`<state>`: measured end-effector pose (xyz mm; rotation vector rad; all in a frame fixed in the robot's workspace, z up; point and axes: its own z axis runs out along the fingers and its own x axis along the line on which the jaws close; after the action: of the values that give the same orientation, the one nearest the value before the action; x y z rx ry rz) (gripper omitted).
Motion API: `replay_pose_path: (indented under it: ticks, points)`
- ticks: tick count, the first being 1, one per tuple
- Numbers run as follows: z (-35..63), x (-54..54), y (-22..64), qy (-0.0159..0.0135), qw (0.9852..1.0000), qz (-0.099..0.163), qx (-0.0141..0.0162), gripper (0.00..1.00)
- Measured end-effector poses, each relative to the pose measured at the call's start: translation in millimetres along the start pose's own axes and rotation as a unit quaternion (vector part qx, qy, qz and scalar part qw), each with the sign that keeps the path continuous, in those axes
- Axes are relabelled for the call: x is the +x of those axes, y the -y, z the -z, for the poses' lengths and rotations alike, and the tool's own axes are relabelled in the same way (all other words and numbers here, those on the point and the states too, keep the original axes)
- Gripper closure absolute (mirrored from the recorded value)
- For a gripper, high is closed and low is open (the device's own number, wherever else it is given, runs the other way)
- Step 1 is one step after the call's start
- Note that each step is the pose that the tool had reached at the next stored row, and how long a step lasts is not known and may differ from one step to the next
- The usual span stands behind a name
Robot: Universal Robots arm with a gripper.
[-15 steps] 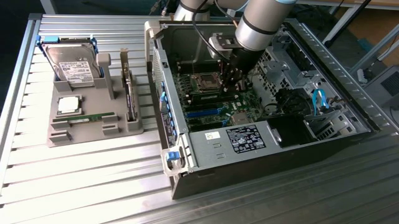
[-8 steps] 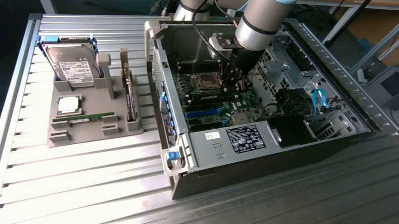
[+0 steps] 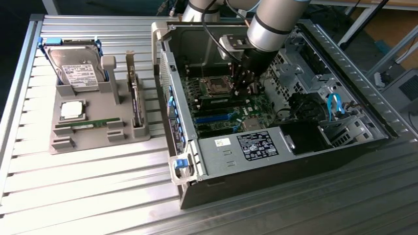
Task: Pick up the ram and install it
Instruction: 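Insert the ram into the slot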
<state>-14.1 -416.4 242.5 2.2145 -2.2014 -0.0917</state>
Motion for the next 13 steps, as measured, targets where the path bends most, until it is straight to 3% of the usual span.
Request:
replay_pose_path:
  ticks: [13]
  points:
    - [-1.5, 0.6, 0.4, 0.0005, 1.0, -0.007, 0.0003, 0.88]
